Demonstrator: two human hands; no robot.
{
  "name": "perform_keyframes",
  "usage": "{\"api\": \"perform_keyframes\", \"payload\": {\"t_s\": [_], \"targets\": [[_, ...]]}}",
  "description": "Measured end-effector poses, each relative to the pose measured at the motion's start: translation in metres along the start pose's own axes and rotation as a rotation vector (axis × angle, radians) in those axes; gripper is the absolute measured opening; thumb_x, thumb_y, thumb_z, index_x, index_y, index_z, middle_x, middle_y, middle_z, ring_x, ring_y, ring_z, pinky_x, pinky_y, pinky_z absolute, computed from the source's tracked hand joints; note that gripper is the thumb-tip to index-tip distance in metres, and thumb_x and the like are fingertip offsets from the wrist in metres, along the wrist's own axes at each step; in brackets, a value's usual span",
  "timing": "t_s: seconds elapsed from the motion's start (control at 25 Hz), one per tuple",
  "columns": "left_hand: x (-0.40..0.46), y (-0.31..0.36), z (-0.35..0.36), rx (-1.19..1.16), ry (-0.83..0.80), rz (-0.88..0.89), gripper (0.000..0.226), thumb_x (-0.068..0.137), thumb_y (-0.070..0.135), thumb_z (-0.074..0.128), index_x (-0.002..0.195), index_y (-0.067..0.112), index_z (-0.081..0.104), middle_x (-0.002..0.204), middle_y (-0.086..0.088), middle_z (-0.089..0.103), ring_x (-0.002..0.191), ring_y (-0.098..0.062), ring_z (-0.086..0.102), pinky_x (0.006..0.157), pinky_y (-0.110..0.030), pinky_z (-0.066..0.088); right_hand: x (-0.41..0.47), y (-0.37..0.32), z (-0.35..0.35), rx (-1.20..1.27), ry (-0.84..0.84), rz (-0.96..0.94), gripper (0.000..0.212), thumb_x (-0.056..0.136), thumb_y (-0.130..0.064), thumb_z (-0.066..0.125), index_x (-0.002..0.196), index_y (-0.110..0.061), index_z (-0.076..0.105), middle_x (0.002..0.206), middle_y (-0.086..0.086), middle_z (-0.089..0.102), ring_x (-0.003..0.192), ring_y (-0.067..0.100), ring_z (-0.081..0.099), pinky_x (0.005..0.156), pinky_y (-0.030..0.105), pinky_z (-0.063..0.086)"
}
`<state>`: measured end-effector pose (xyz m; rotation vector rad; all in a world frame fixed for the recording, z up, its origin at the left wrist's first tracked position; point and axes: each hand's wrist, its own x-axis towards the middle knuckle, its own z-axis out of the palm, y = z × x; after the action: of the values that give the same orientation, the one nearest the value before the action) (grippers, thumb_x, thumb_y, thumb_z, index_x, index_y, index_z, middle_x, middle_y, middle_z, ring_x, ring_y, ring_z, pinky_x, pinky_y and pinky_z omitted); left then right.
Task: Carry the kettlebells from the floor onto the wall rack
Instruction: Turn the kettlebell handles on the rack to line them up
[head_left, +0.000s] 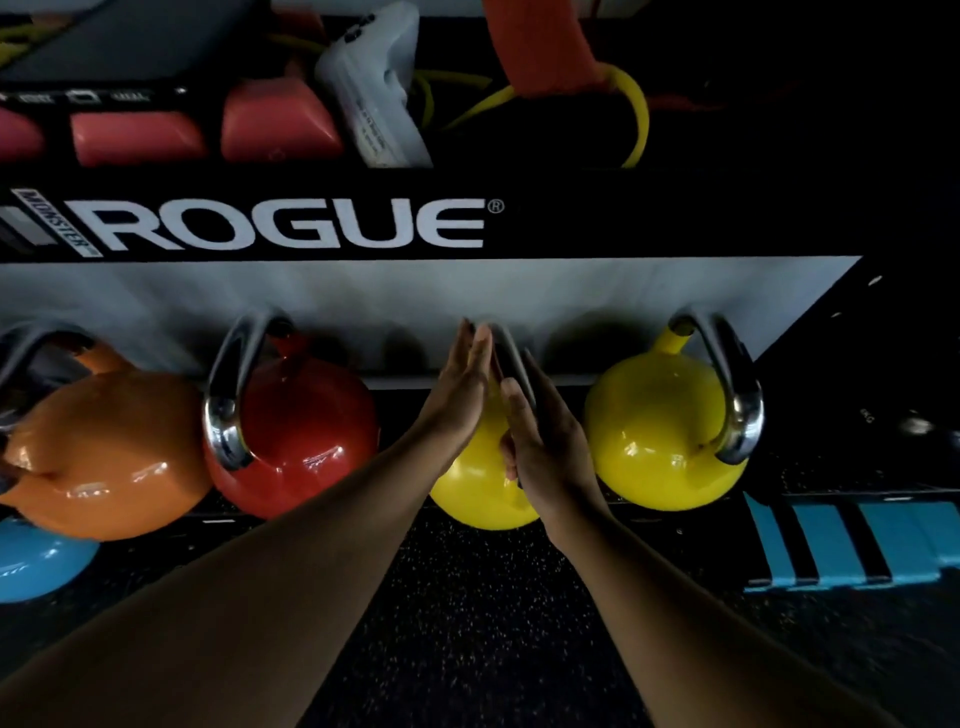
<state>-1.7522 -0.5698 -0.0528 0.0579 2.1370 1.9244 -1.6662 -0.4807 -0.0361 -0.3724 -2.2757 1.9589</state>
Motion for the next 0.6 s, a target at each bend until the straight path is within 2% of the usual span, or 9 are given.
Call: {"api": "perform_keyframes", "payload": {"t_s": [0.08,0.16,0.28,0.4,0.48,0.6], "targets": [[0.005,-0.002,0.001,-0.032,0.018,-0.008,0.059,0.103,0.046,0.030,0.155,0.024,0.014,0.162,0.009,0.016,0.135,0.006,0.017,0.107,-0.014,0.017,0.001,0.000,0.004,-0.003,0.009,-0.030,0.049,0.097,-0.051,0.044,0.144,-0.041,0.043,0.075,0.004,0.065,0.049,0.008,0.051,0.049,0.028,0.041],[0.014,-0.001,-0.003,-0.018,0.023,-0.009,0.056,0.103,0.046,0.031,0.154,0.025,0.020,0.161,0.008,0.021,0.132,0.008,0.020,0.106,-0.013,0.017,0.002,-0.003,0.013,0.087,0.031,-0.014,0.046,0.099,-0.050,0.043,0.144,-0.040,0.044,0.075,0.003,0.064,0.047,0.009,0.050,0.046,0.024,0.039],[0.029,-0.002,-0.015,-0.023,-0.024,-0.010,0.060,0.098,0.055,0.033,0.152,0.030,0.029,0.160,0.009,0.027,0.144,-0.004,0.024,0.120,-0.030,0.017,0.008,-0.005,0.032,0.253,0.084,0.015,0.044,0.100,-0.046,0.045,0.143,-0.040,0.045,0.062,-0.008,0.059,0.044,0.011,0.046,0.041,0.022,0.036],[0.028,-0.010,-0.022,-0.083,-0.055,-0.012,0.065,0.088,0.063,0.043,0.147,0.036,0.037,0.156,0.010,0.036,0.142,-0.007,0.033,0.120,-0.039,0.023,0.002,-0.001,0.041,0.307,0.108,0.008,0.042,0.101,-0.042,0.046,0.143,-0.041,0.045,0.063,-0.003,0.062,0.046,0.016,0.043,0.042,0.025,0.035],[0.023,-0.017,-0.023,-0.101,-0.049,0.020,0.068,0.084,0.065,0.046,0.145,0.037,0.040,0.155,0.011,0.038,0.140,-0.004,0.035,0.119,-0.037,0.024,-0.005,0.003,0.043,0.312,0.105,0.005,0.042,0.100,-0.042,0.046,0.143,-0.042,0.045,0.074,0.002,0.066,0.048,0.015,0.044,0.041,0.024,0.037],[0.020,-0.017,-0.021,-0.113,-0.060,0.038,0.071,0.084,0.066,0.045,0.147,0.034,0.038,0.152,0.015,0.038,0.132,0.005,0.038,0.113,-0.025,0.028,-0.007,0.006,0.044,0.318,0.127,0.000,0.041,0.100,-0.043,0.048,0.141,-0.042,0.047,0.073,0.001,0.065,0.046,0.012,0.045,0.041,0.024,0.037]]}}
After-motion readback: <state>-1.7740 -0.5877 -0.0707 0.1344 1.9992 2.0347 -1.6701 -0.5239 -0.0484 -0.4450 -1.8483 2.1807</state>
